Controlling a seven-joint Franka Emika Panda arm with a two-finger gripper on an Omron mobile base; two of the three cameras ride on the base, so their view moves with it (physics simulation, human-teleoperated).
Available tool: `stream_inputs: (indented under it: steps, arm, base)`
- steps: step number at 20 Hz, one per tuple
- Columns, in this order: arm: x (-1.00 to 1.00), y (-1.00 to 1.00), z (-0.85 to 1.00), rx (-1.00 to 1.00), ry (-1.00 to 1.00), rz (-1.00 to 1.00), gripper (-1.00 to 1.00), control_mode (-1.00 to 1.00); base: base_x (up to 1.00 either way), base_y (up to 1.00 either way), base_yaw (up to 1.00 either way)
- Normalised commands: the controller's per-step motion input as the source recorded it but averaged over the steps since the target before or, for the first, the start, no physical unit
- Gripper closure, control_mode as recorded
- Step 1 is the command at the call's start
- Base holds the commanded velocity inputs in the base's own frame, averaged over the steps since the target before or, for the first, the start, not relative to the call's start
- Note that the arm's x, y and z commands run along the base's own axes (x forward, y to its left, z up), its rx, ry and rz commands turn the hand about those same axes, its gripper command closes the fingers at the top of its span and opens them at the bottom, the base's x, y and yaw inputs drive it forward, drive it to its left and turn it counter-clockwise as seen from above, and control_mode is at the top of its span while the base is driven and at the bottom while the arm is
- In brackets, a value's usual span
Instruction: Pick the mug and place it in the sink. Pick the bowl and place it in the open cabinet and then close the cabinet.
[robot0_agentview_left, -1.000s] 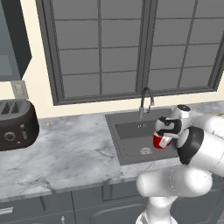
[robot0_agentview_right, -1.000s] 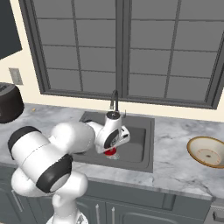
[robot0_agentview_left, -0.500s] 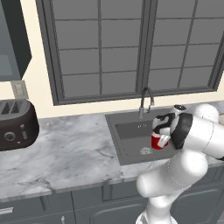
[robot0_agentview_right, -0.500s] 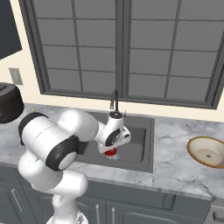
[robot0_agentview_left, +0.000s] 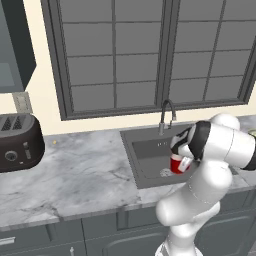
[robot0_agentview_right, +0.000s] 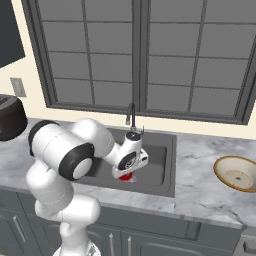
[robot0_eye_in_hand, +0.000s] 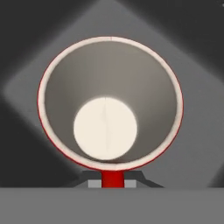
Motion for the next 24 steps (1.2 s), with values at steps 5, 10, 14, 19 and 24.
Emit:
stream_inputs:
  steps: [5,10,14,19,24]
  arm:
    - [0.49,0.04,-0.01,0.0,0.0,0.02,1.0,-1.0]
    - [0.32,0.01,-0.25,0.02,0.0,0.02,1.0,-1.0]
    - [0.14,0.0,-0.38,0.04,0.0,0.04,1.0,-1.0]
    - [0.25,0.0,-0.39,0.03,0.0,0.04,1.0,-1.0]
    - [0.42,0.0,-0.32,0.0,0.0,0.02,1.0,-1.0]
  base:
    - [0.0,0.0,0.0]
    - [0.0,0.0,0.0]
    - [0.0,0.0,0.0]
    - [0.0,0.0,0.0]
    - [0.0,0.0,0.0]
